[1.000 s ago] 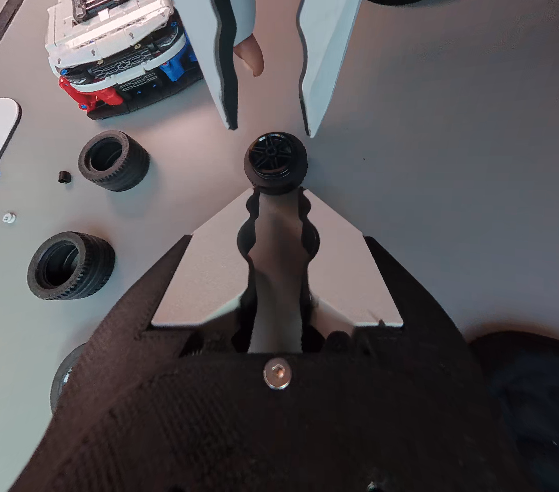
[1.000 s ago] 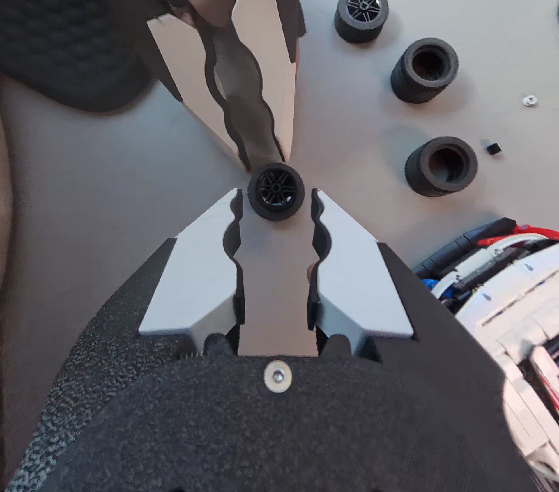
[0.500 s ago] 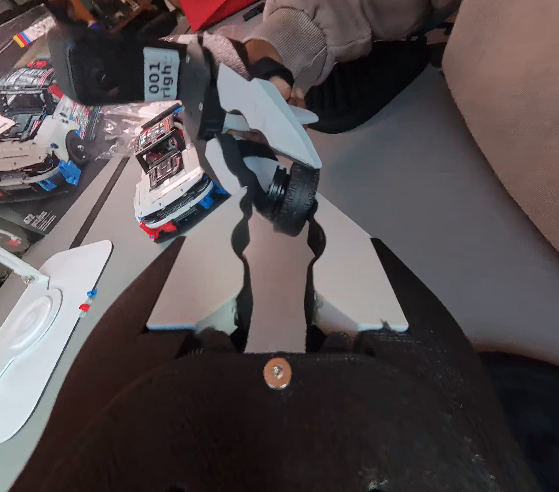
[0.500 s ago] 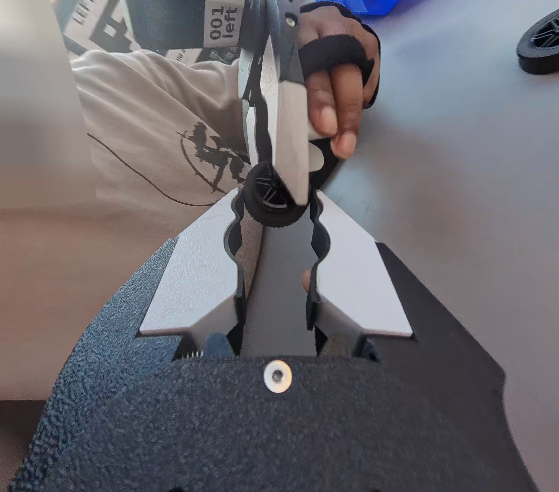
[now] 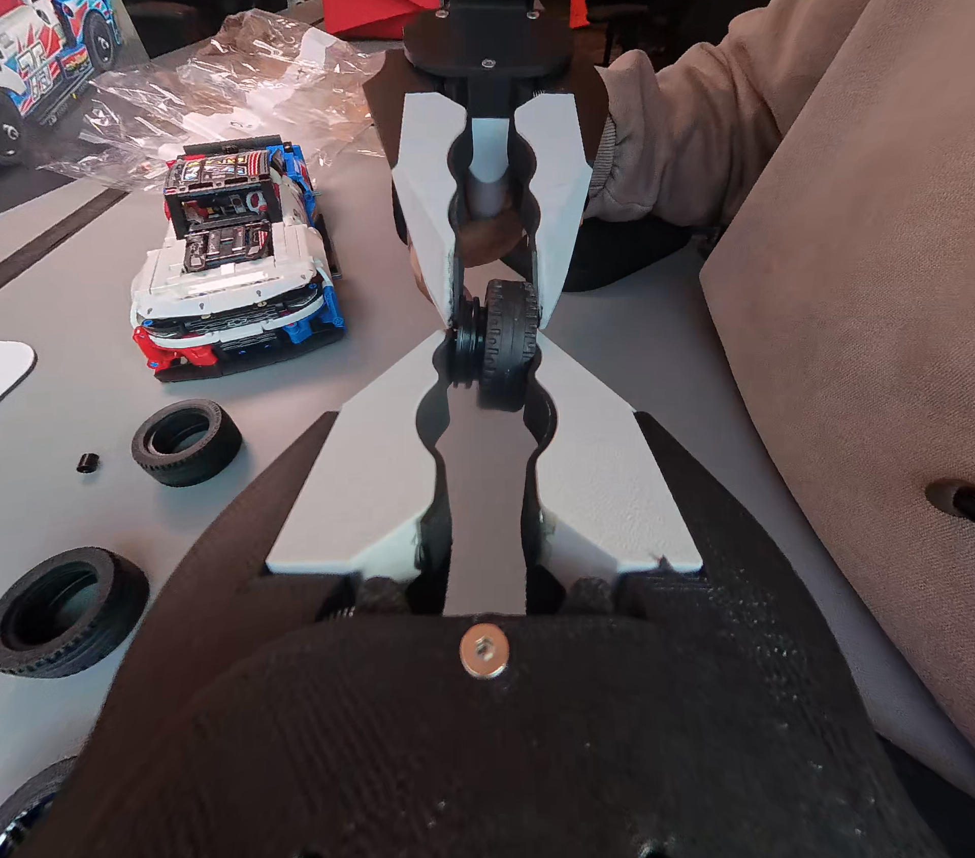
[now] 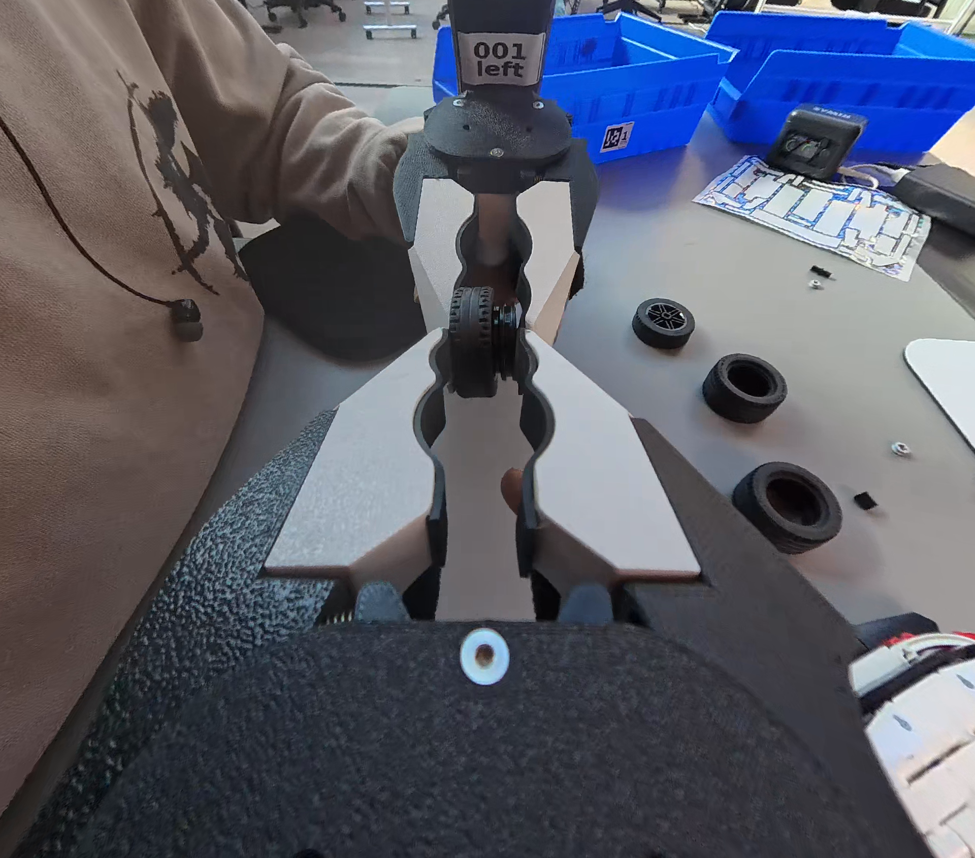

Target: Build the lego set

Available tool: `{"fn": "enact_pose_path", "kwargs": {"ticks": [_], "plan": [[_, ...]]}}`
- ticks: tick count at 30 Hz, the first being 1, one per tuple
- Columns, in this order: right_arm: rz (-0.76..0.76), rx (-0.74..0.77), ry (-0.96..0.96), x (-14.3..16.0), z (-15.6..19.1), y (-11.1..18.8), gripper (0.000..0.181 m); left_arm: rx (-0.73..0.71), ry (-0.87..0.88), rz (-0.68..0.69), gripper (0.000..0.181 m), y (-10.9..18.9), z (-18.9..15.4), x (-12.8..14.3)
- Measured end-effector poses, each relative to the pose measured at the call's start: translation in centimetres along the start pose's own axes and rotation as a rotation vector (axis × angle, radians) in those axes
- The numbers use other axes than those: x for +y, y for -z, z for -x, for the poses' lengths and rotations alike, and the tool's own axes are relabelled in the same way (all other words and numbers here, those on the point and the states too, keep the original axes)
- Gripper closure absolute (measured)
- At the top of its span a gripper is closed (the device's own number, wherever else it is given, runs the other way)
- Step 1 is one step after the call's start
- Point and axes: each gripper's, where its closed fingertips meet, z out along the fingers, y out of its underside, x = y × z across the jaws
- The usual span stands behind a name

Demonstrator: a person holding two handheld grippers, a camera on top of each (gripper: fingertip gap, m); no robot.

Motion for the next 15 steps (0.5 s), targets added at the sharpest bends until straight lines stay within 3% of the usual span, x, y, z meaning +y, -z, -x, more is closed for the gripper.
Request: {"fn": "enact_pose_path", "kwargs": {"ticks": [6, 15], "plan": [[-0.084, 0.008, -0.041, -0.5, -1.0, 0.6, 0.160, -0.089, -0.028, -0.086, 0.156, 1.8, 1.0, -1.7], [-0.121, -0.055, -0.037, -1.1, 0.2, 0.7, 0.161, 0.011, -0.073, -0.110, 0.161, 2.0, -0.3, -2.4]]}}
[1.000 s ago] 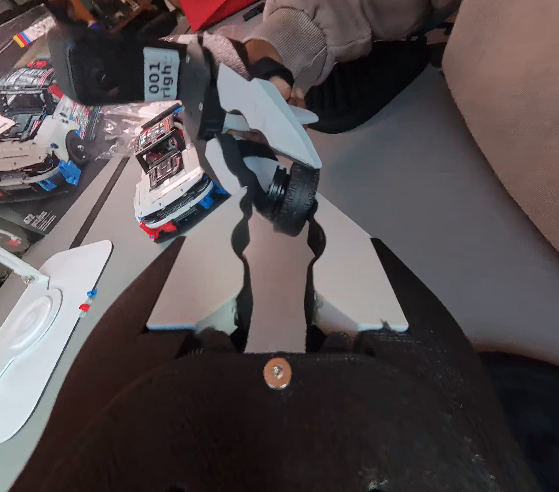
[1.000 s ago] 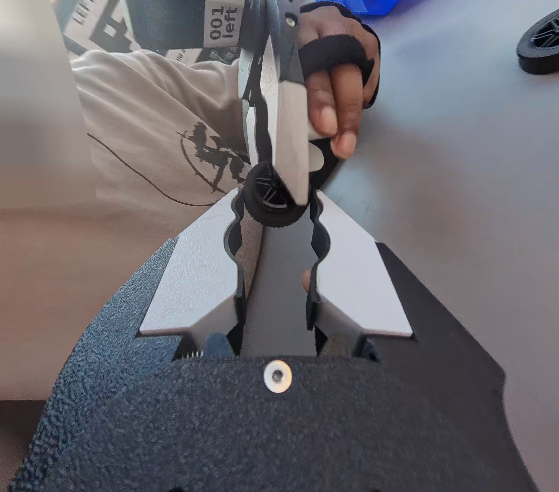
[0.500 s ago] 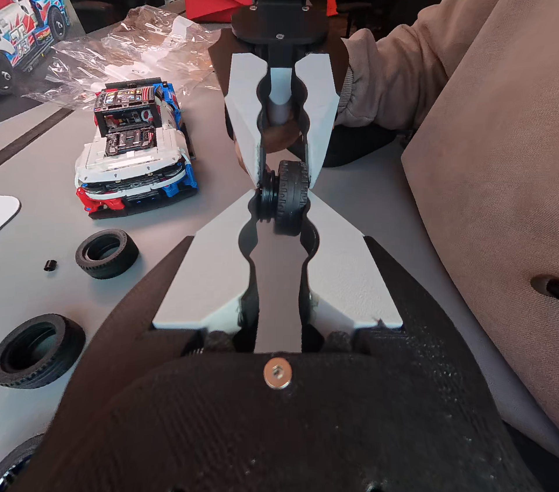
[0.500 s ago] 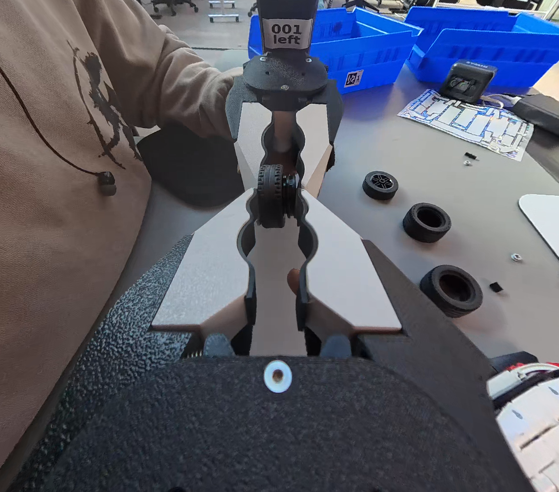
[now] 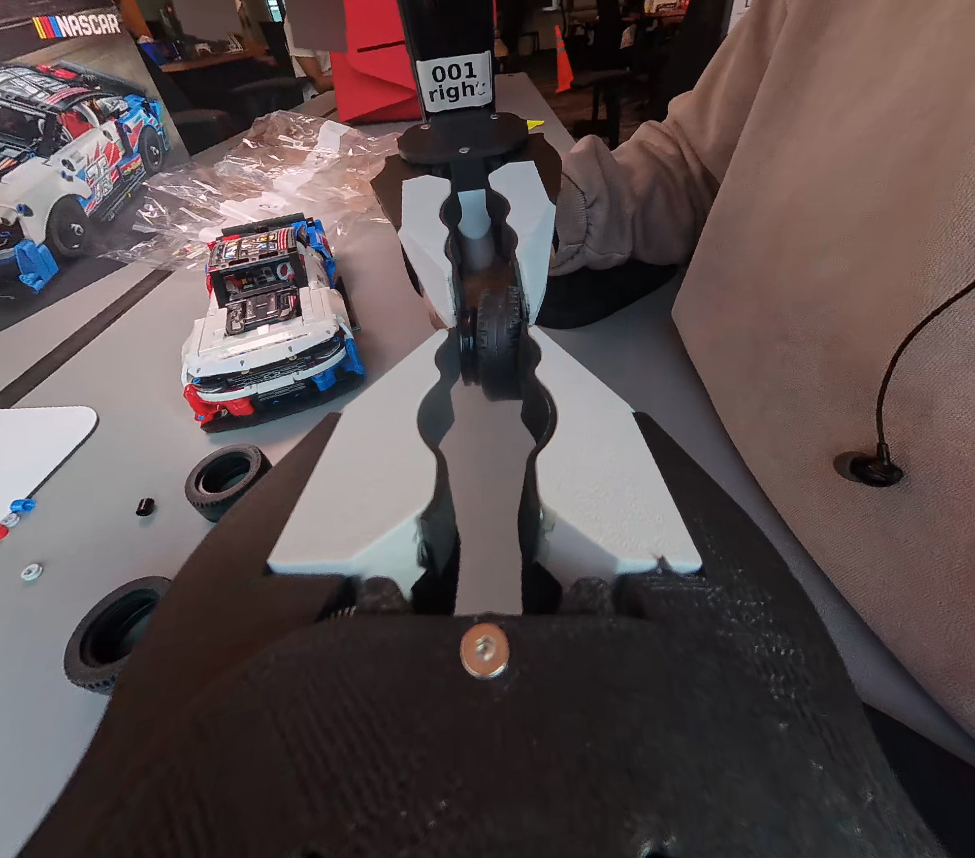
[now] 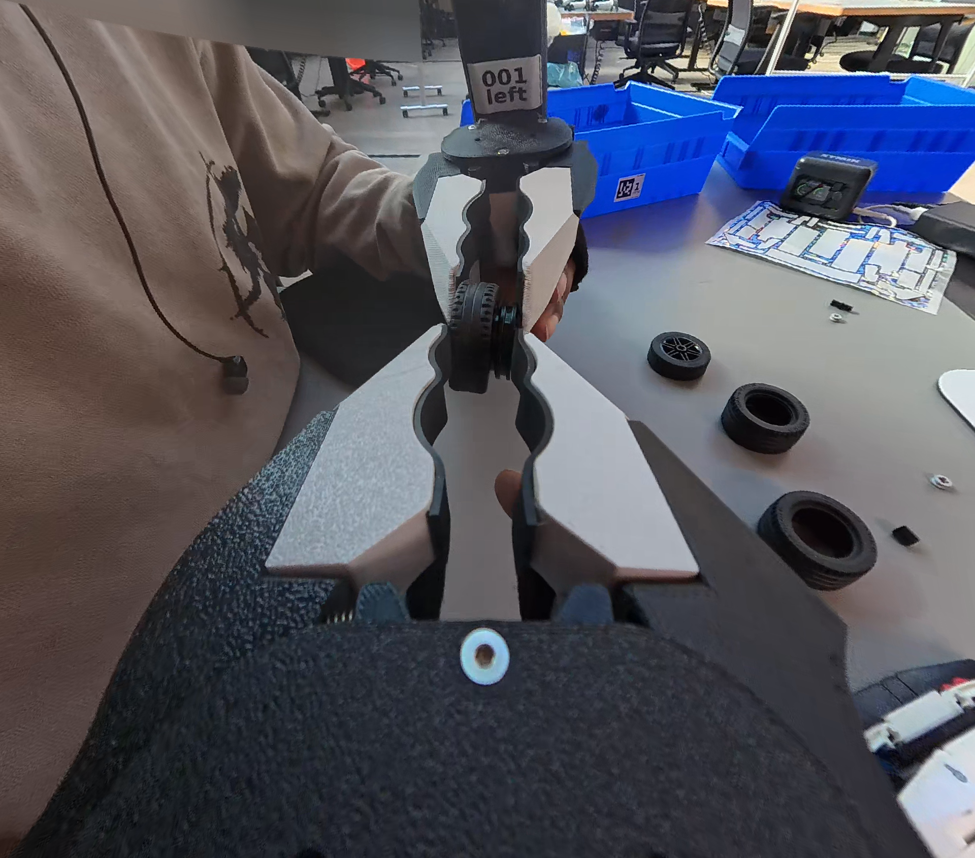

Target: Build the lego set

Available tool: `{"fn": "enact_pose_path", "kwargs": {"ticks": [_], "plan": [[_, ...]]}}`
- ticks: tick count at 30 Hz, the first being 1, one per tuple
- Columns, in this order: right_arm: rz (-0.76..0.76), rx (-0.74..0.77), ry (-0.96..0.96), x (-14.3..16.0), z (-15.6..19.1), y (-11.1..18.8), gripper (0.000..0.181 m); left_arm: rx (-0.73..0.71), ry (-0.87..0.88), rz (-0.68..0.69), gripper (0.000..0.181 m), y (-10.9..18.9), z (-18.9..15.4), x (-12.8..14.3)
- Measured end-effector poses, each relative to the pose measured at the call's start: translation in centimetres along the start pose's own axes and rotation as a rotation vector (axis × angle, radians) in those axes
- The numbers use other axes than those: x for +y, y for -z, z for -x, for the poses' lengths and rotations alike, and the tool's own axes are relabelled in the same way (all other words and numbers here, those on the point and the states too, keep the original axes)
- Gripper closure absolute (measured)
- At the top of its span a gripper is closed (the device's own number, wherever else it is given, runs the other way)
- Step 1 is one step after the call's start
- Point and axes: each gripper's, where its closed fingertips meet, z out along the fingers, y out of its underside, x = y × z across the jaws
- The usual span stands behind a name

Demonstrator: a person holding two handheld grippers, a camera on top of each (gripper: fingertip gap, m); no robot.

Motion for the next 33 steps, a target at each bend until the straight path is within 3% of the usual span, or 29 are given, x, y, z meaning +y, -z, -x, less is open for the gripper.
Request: {"fn": "enact_pose_path", "kwargs": {"ticks": [8, 12, 25, 30, 33], "plan": [[-0.032, -0.027, -0.059, -0.2, -0.4, 0.4, 0.162, 0.099, 0.171, -0.119, 0.159, -0.1, 0.1, -0.6], [-0.095, -0.026, -0.136, -0.5, -1.2, 1.1, 0.162, 0.067, 0.220, -0.129, 0.158, 0.2, 1.1, -0.6], [-0.262, -0.164, -0.317, -3.0, -0.3, 1.6, 0.163, 0.312, 0.488, -0.351, 0.162, 0.8, 0.6, -3.4], [-0.291, -0.180, -0.358, -3.1, -0.8, 2.0, 0.164, 0.251, 0.487, -0.354, 0.159, 0.4, 0.9, -3.6], [-0.301, -0.158, -0.377, -2.7, -1.5, 1.8, 0.164, 0.123, 0.400, -0.291, 0.151, 0.2, 1.6, -3.2]]}}
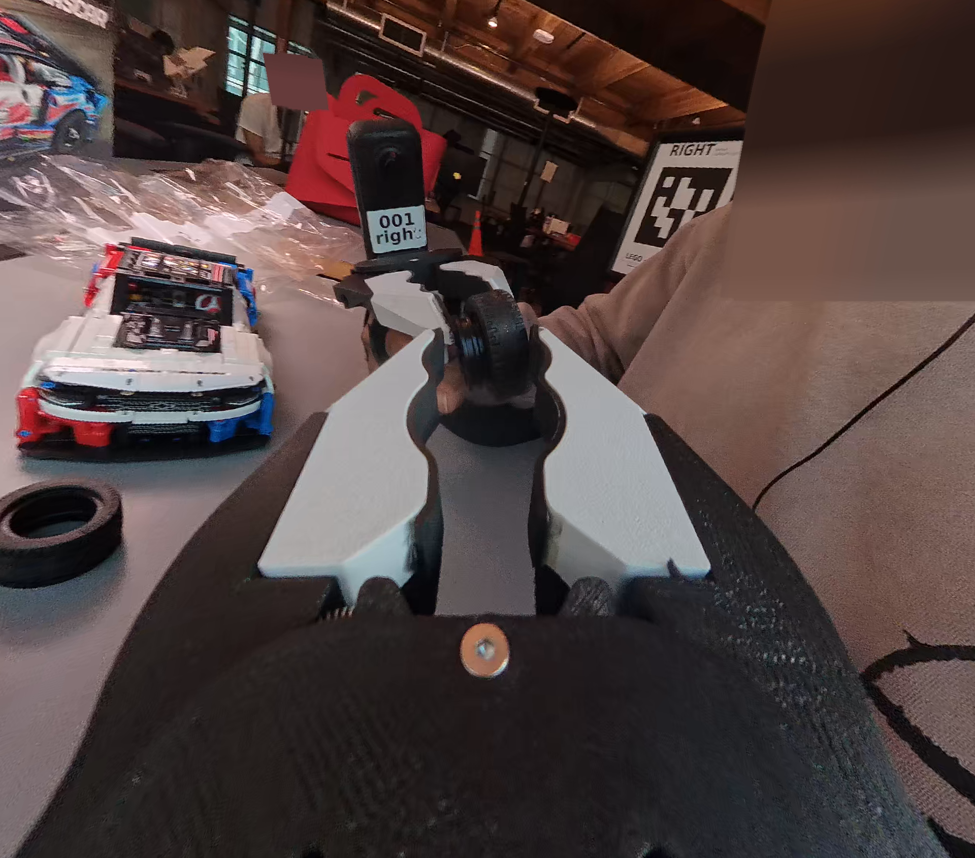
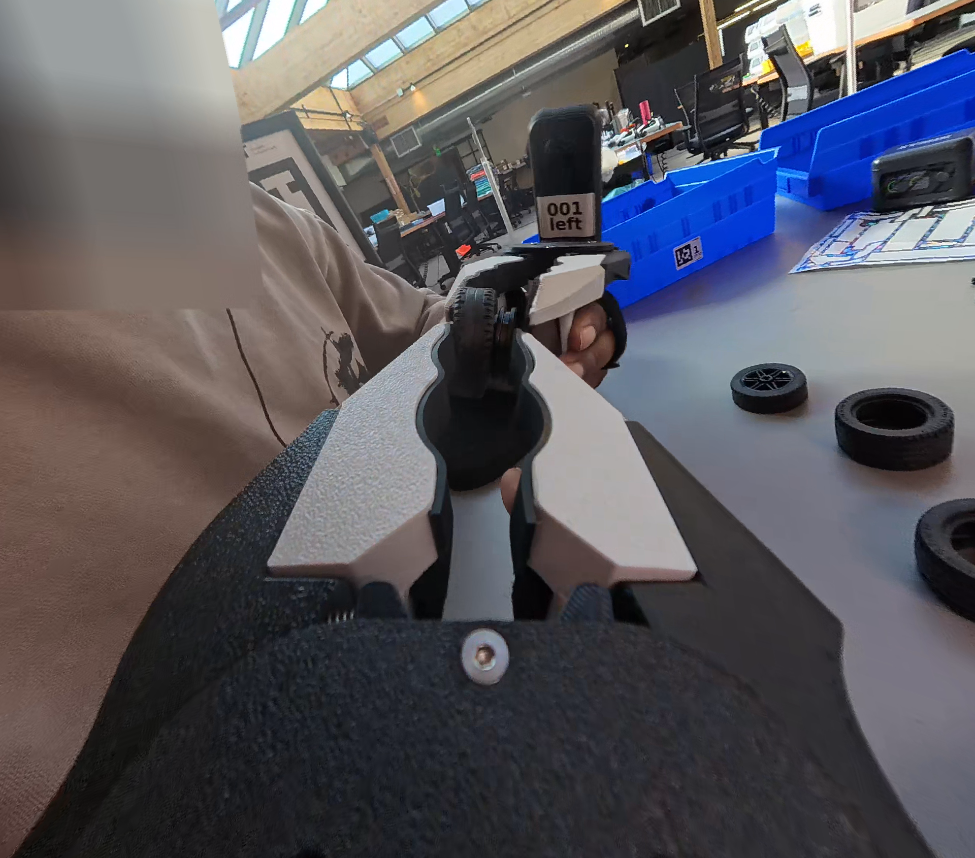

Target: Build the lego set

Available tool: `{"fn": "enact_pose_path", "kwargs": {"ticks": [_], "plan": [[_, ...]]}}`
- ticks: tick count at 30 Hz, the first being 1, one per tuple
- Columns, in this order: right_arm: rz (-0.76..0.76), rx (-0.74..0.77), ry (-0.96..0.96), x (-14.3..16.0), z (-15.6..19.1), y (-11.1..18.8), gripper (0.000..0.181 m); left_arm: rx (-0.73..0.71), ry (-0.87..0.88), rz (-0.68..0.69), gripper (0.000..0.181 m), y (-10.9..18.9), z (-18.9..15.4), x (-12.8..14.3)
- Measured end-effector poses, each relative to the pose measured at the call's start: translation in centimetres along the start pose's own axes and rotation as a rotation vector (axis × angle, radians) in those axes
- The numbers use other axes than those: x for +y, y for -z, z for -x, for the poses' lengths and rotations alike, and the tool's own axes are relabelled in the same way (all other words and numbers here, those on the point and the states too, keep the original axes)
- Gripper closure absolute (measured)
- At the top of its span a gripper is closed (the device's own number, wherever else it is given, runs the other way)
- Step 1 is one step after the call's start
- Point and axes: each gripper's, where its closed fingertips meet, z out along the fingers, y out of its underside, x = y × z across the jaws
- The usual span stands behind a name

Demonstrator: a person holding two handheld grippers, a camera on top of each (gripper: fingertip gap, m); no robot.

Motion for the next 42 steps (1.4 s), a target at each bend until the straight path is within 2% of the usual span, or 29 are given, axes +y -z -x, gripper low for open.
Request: {"fn": "enact_pose_path", "kwargs": {"ticks": [4, 6, 8, 10, 15, 19, 22, 24, 26, 31, 35, 38, 42], "plan": [[-0.041, 0.043, -0.010, -0.8, -0.6, -0.3, 0.162, -0.068, -0.049, 0.023, 0.158, 0.3, 0.4, -0.5], [-0.049, 0.073, 0.052, -1.1, -0.4, -0.8, 0.160, -0.065, -0.056, -0.013, 0.159, 0.7, 0.2, -1.0], [-0.024, 0.100, 0.109, -0.8, -0.5, -0.8, 0.159, -0.067, -0.066, -0.042, 0.159, 0.9, 0.1, -1.3], [0.030, 0.152, 0.177, 0.0, -0.9, -0.7, 0.150, -0.064, -0.083, -0.066, 0.160, 1.1, -0.1, -1.8], [0.064, 0.197, 0.294, 0.1, -0.5, -1.4, 0.161, -0.047, -0.118, -0.057, 0.159, 1.1, -0.3, -1.5], [0.171, 0.279, 0.330, 0.6, -1.7, -0.5, 0.161, -0.147, -0.199, 0.067, 0.160, 1.4, 1.2, 0.0], [0.269, 0.358, 0.431, 1.4, -2.2, -0.5, 0.161, -0.223, -0.304, 0.158, 0.156, 1.6, 1.7, 0.6], [0.288, 0.381, 0.439, 1.6, -2.2, -0.8, 0.161, -0.232, -0.318, 0.180, 0.154, 1.4, 1.7, 0.7], [0.302, 0.433, 0.469, 1.6, -2.6, -0.9, 0.161, -0.249, -0.331, 0.185, 0.159, 1.4, 2.1, 0.9], [0.389, 0.533, 0.601, 1.4, -3.1, -0.3, 0.162, -0.253, -0.145, 0.124, 0.158, 1.4, 3.1, 1.0], [0.425, 0.547, 0.654, 1.8, -3.0, -0.2, 0.165, -0.230, -0.016, 0.094, 0.160, 1.2, 3.4, 1.4], [0.440, 0.542, 0.703, 2.0, -2.7, -0.3, 0.165, -0.182, 0.036, 0.086, 0.161, 1.2, 3.3, 1.6], [0.418, 0.548, 0.712, 1.8, -2.8, -0.2, 0.166, -0.185, 0.062, 0.094, 0.160, 1.0, 3.3, 1.9]]}}
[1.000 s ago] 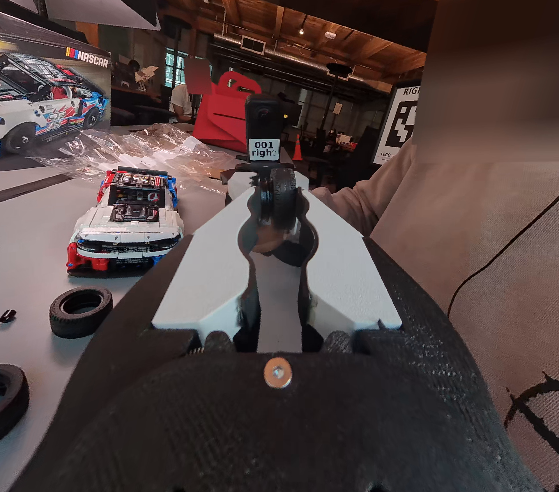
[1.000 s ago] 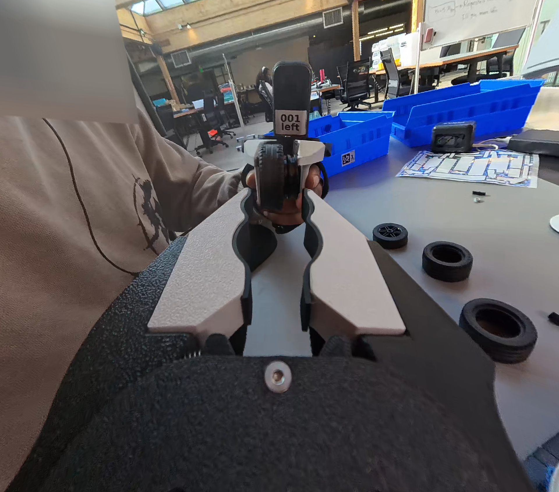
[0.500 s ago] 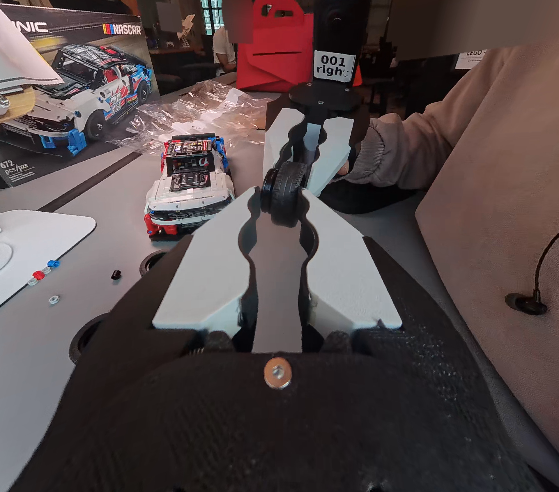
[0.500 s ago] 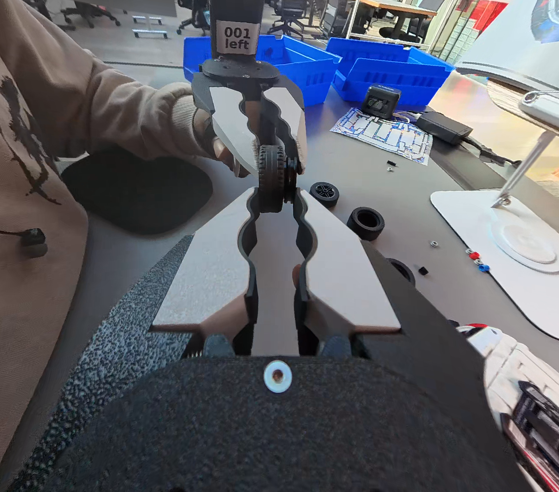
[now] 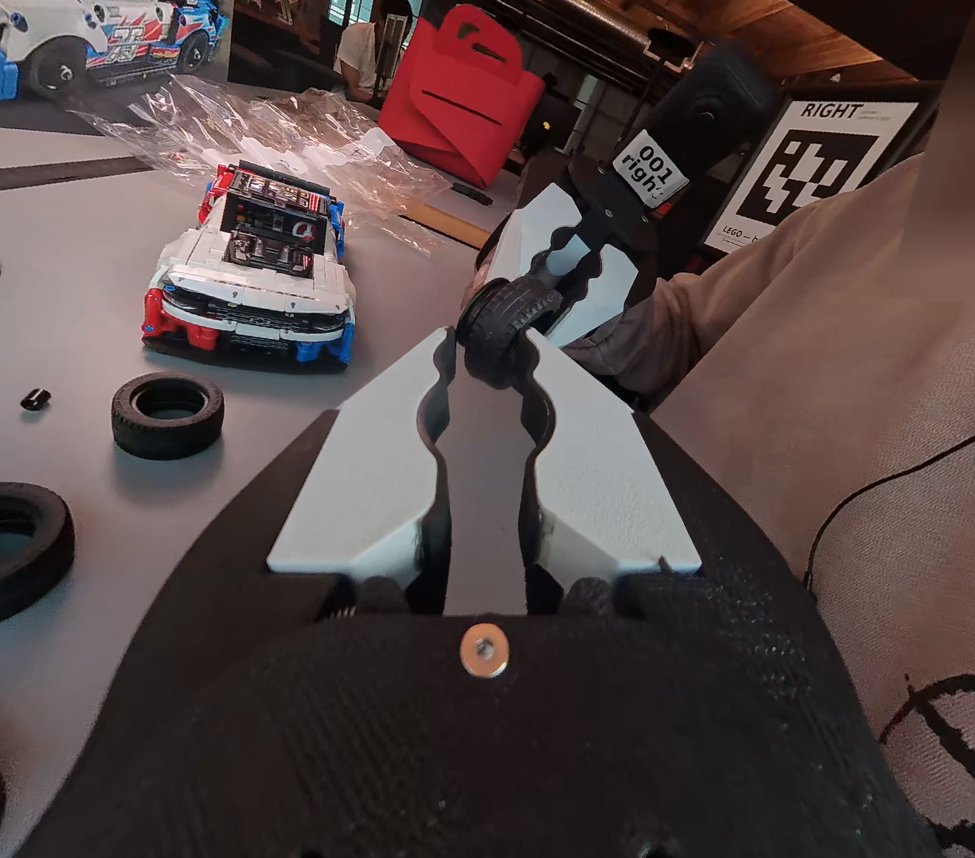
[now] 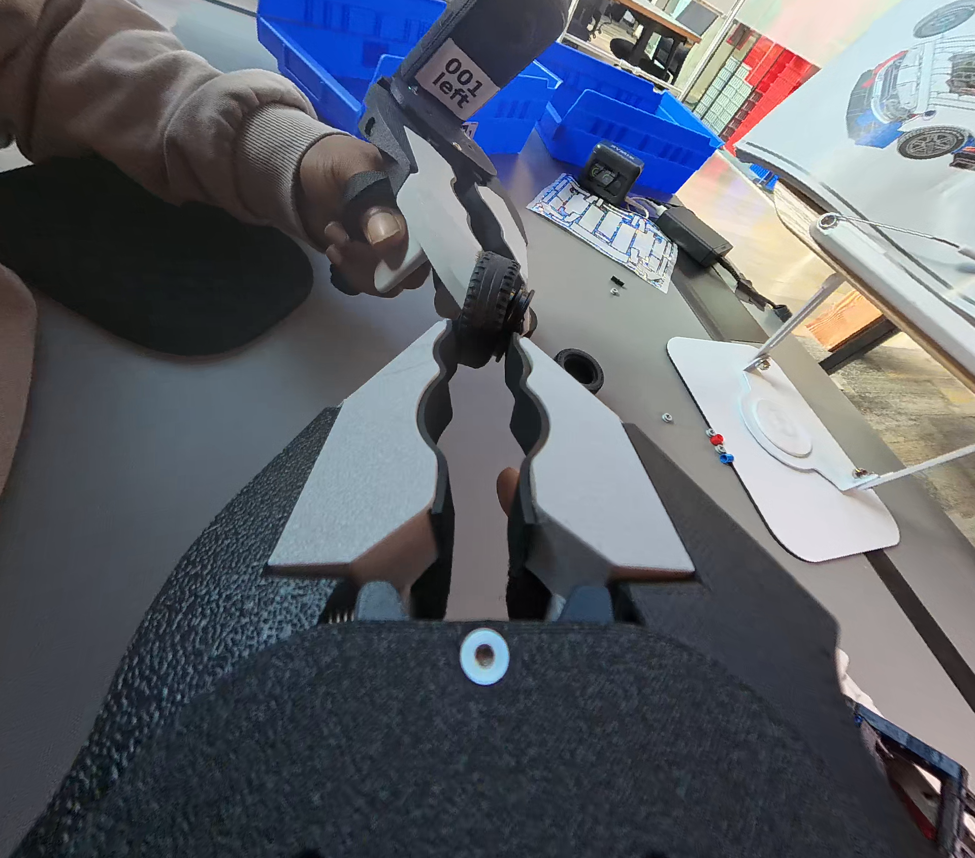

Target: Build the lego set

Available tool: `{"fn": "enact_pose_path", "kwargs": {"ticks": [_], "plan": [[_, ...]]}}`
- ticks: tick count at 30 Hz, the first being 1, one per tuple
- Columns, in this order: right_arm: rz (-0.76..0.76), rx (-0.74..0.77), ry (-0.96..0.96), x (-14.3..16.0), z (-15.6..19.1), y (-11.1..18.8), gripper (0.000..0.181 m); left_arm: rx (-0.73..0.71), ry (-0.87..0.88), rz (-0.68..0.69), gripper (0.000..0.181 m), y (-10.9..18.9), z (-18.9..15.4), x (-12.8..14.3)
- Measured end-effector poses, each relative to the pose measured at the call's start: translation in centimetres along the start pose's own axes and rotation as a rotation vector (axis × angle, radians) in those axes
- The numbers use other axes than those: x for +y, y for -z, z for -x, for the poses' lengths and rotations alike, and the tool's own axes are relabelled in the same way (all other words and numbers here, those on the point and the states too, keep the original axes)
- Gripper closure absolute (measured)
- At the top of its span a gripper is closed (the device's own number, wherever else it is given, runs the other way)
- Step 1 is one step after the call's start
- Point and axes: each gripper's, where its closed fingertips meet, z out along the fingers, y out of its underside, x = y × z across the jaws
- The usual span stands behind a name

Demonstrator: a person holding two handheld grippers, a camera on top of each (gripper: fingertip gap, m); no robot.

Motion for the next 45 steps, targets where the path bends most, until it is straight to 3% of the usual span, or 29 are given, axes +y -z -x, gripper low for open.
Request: {"fn": "enact_pose_path", "kwargs": {"ticks": [3, 7, 11, 24, 32, 39, 42, 45], "plan": [[-0.014, -0.013, -0.060, 0.4, -0.6, -0.1, 0.165, -0.055, -0.025, 0.037, 0.150, 0.0, 0.7, 0.4], [-0.024, -0.079, -0.016, 0.5, 0.6, -0.3, 0.165, -0.100, -0.254, 0.074, 0.132, 0.3, 0.1, 0.2], [0.021, -0.082, 0.033, 1.1, 1.2, -0.7, 0.164, -0.037, -0.329, 0.125, 0.150, 0.1, -1.4, 0.6], [-0.048, -0.141, 0.045, 0.9, 2.2, -0.3, 0.166, 0.126, -0.182, 0.080, 0.163, -0.1, -2.7, 1.0], [-0.124, -0.284, -0.111, 0.0, 3.3, 0.4, 0.169, 0.264, -0.035, 0.041, 0.165, 0.0, -3.8, 1.0], [-0.338, -0.484, -0.378, -3.6, 4.7, 2.1, 0.172, 0.420, 0.038, -0.048, 0.166, 0.6, -6.8, -0.7], [-0.327, -0.448, -0.407, -3.1, 3.7, 1.6, 0.171, 0.361, 0.019, -0.084, 0.163, 0.5, -6.2, -1.1], [-0.225, -0.332, -0.357, -1.1, 2.0, 0.3, 0.169, 0.142, -0.126, -0.024, 0.163, 0.6, -3.5, -0.5]]}}
